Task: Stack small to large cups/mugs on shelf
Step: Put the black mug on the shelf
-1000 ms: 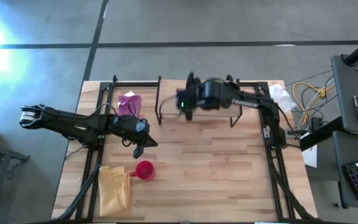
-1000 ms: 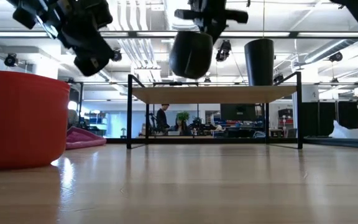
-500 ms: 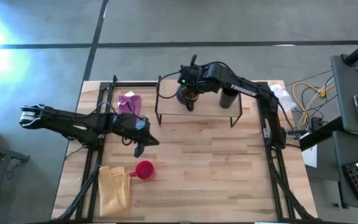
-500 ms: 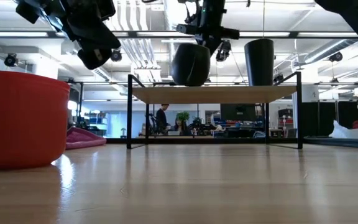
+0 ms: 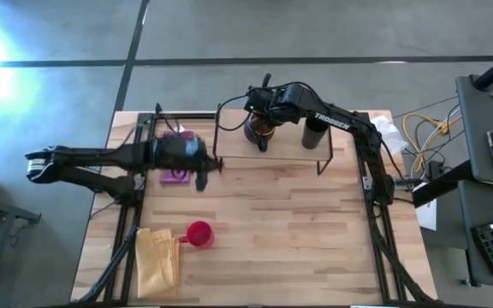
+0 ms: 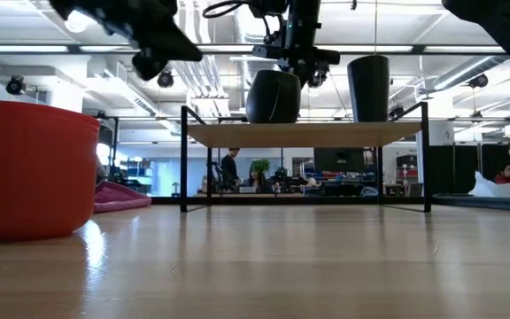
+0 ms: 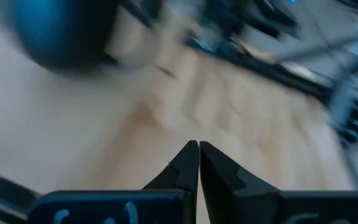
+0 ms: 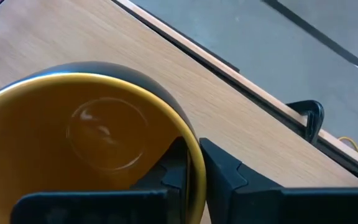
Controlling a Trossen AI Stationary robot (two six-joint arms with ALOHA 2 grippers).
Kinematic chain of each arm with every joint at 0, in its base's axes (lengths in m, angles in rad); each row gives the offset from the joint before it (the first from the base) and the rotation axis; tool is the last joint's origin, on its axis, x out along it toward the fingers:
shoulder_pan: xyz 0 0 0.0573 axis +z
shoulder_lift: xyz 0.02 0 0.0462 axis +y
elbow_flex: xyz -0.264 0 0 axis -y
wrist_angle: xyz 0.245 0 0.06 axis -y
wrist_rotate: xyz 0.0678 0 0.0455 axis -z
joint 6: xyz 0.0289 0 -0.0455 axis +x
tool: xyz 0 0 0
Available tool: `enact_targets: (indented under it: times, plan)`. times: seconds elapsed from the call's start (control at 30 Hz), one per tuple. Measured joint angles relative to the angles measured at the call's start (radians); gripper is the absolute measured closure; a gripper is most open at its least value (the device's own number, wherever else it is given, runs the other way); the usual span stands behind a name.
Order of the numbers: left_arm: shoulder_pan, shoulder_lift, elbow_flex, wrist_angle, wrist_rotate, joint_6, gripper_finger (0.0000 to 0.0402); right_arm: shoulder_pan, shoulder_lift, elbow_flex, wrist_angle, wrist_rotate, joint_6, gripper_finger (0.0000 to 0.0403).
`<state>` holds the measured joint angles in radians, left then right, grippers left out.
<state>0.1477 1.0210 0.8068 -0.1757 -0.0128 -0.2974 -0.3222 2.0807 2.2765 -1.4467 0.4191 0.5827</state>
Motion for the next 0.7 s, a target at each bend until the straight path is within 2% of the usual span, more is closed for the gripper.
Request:
enact_targets:
  times: [0.13, 0.33, 0.53, 0.7]
  plan:
    - [0.154, 0.039, 0.076, 0.009, -0.016, 0.075, 0.0402, -0.004, 0.000, 0.000, -0.002, -0.003, -0.004, 0.0376]
    - [0.340, 0.214, 0.162, 0.015, 0.157, 0.129, 0.0402, -0.009, 0.000, 0.005, 0.010, -0.029, -0.033, 0.0378]
    - [0.350, 0.391, 0.276, 0.079, 0.186, 0.174, 0.0402, -0.009, -0.001, 0.006, 0.022, -0.050, -0.071, 0.0363]
    - [0.339, 0.432, 0.331, 0.018, 0.187, 0.204, 0.0401, -0.014, -0.007, 0.005, 0.043, -0.056, -0.071, 0.0350]
